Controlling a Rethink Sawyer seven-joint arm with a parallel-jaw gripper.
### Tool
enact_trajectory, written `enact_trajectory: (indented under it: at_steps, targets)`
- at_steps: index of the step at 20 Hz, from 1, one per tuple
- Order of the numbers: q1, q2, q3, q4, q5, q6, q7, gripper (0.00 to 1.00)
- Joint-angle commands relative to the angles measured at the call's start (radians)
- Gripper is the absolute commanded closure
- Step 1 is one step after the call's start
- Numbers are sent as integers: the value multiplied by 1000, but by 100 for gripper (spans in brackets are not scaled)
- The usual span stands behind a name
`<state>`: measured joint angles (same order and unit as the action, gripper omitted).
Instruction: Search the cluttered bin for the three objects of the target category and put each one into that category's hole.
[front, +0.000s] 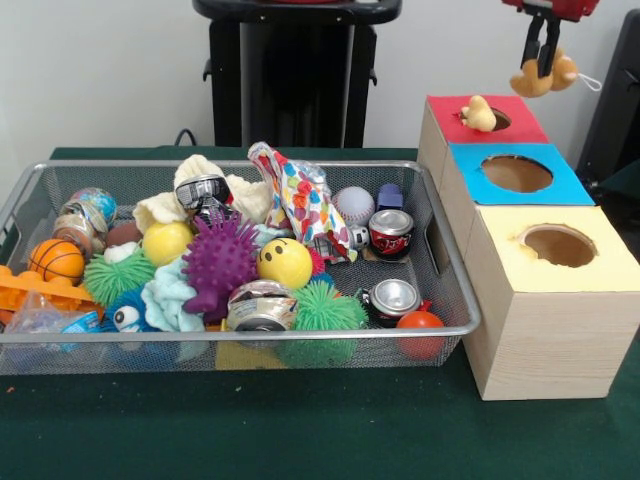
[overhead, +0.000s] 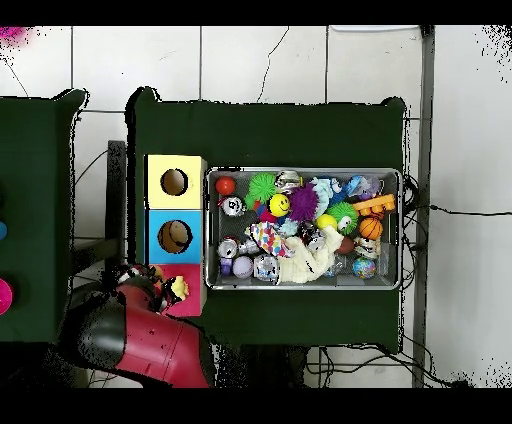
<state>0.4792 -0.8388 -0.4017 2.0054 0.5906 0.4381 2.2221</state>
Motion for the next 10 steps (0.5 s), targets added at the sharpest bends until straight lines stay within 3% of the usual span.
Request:
enact_trajectory:
  at_steps: [1, 10]
  targets:
    - [-11, -26, -11, 56, -17, 102, 232, 100]
    - [-38, -49, 20, 145, -15, 18, 173, 100]
